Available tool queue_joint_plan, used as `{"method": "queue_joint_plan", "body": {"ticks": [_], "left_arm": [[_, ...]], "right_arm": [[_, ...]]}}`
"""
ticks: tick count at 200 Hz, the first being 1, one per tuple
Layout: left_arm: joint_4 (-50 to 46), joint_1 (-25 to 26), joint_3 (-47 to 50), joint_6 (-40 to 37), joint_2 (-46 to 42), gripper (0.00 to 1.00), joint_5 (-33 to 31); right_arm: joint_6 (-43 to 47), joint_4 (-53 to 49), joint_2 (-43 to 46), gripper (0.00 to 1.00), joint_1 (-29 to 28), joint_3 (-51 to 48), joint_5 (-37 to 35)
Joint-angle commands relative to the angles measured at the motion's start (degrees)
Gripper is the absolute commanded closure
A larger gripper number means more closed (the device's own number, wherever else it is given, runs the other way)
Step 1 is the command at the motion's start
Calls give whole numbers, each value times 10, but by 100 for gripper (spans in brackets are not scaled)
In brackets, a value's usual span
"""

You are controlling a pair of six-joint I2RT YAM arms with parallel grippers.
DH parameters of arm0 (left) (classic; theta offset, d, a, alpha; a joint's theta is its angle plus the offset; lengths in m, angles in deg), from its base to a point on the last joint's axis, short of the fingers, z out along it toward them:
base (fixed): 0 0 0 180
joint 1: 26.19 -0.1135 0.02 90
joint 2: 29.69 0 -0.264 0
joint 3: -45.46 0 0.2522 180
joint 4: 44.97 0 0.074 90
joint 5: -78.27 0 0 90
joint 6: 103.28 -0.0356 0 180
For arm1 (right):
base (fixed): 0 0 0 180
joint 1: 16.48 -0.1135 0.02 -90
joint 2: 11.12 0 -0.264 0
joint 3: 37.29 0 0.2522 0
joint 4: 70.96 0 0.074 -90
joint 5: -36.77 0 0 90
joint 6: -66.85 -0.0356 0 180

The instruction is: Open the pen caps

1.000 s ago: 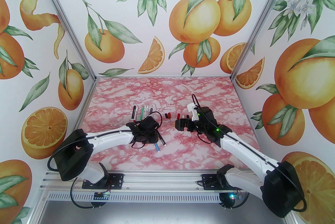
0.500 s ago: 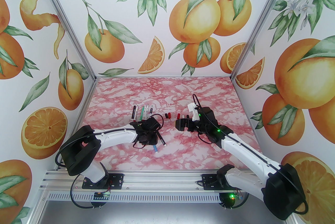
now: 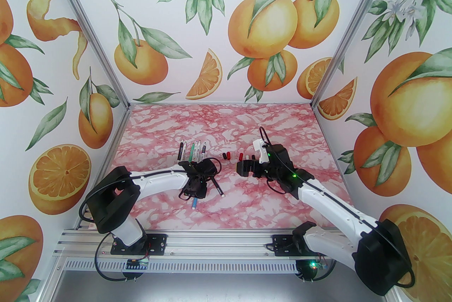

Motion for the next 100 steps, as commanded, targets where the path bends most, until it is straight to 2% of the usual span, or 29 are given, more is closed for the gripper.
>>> {"method": "queue_joint_plan", "body": {"ticks": [1,35,61,93,100], "left_arm": [[0,-2,-3,-1,20,80,4],[6,-2,-4,6,13,87,-2],[9,-8,-5,1,-32,87,-13],[54,-27,6,-47,-110,85,4],[71,-33,10,-61,-124,84,34]], "right_arm": [[1,-2,2,0,-4,-6,-5],[-6,4,1,0,-4,-8,0],[-26,25,-4,0,-4,-7,24],[-110,71,-15,1,-4,-3,49],[-136,67,-16,1,-4,3,37]]}}
